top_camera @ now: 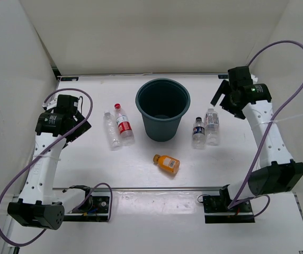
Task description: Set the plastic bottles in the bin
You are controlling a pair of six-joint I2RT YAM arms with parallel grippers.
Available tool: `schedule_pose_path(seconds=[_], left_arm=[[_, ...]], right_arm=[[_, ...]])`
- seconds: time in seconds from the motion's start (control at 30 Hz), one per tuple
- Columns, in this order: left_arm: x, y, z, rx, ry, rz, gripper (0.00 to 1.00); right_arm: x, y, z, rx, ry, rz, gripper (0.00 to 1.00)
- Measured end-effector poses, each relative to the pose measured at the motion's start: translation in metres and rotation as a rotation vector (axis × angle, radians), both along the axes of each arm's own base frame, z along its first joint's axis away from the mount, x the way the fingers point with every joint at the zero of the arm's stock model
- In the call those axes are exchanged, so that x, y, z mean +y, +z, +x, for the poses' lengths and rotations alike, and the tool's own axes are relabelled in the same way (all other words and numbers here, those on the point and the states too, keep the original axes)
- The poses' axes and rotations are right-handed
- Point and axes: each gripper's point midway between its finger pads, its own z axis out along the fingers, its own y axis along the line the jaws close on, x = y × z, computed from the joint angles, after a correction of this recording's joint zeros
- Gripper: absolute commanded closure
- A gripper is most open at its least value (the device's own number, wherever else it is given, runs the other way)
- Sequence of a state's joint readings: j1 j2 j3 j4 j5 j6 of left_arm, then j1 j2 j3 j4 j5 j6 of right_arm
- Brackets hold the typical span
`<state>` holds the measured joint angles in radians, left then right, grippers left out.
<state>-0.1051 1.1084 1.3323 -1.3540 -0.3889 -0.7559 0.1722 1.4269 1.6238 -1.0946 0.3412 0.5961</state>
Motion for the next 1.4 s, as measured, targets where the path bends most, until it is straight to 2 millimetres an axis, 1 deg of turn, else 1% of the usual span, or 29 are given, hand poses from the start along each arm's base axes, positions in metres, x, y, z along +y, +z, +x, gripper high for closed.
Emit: schedule_pose_path(seconds=[0.07,0.23,0.3,0.4,0.47,0.5,0.6,0.67,0.8,0.9,1.0,1.13,1.17,1.23,1.27,1.33,1.37,1.4], left_arm=[[0.003,0.000,0.000,-0.001,0.010,0.012,0.00],[0.009,-0.002,0.000,0.000,0.053,0.010,0.00],[0.007,-0.012,-0.003,0.030,0.050,-0.001,0.00],[0.001,-0.036,-0.010,0.114,0.046,-0.035,0.00],[-0.003,-0.051,-0.016,0.170,0.042,-0.063,0.00],[-0.005,-0.054,-0.017,0.181,0.041,-0.075,0.00],[-0.008,-0.057,-0.018,0.190,0.036,-0.102,0.00],[-0.010,-0.060,-0.017,0.206,0.032,-0.111,0.00],[-0.012,-0.070,-0.014,0.257,0.021,-0.121,0.00],[-0.013,-0.071,-0.011,0.258,0.017,-0.129,0.00],[-0.014,-0.072,-0.011,0.263,0.016,-0.134,0.00],[-0.015,-0.078,-0.009,0.295,0.016,-0.134,0.00],[-0.015,-0.081,-0.009,0.306,0.017,-0.133,0.00],[-0.015,-0.085,-0.007,0.326,0.017,-0.132,0.00],[-0.015,-0.087,-0.007,0.334,0.017,-0.131,0.00],[-0.015,-0.090,-0.006,0.350,0.018,-0.131,0.00],[-0.015,-0.091,-0.005,0.354,0.018,-0.130,0.00],[-0.015,-0.092,-0.005,0.359,0.019,-0.130,0.00]], right_arm=[[0.004,-0.014,-0.006,0.054,0.037,0.015,0.00],[0.003,-0.039,-0.008,0.117,0.073,0.087,0.00],[0.001,-0.050,-0.007,0.138,0.078,0.112,0.00],[-0.002,-0.068,0.001,0.187,0.066,0.141,0.00],[-0.004,-0.088,0.010,0.235,0.054,0.149,0.00],[-0.005,-0.099,0.014,0.264,0.049,0.152,0.00],[-0.005,-0.131,0.024,0.335,0.042,0.168,0.00],[-0.004,-0.146,0.027,0.368,0.041,0.175,0.00],[-0.003,-0.164,0.031,0.395,0.041,0.178,0.00],[-0.003,-0.178,0.035,0.409,0.040,0.178,0.00],[-0.004,-0.197,0.032,0.455,0.035,0.179,0.00],[-0.005,-0.214,0.027,0.498,0.027,0.179,0.00],[-0.006,-0.215,0.026,0.501,0.025,0.179,0.07],[-0.009,-0.216,0.025,0.505,0.020,0.179,0.13],[-0.011,-0.217,0.025,0.503,0.015,0.179,0.25],[-0.016,-0.218,0.024,0.505,0.007,0.182,0.35],[-0.018,-0.219,0.024,0.508,-0.002,0.185,0.46],[-0.019,-0.218,0.023,0.509,-0.003,0.187,0.51]])
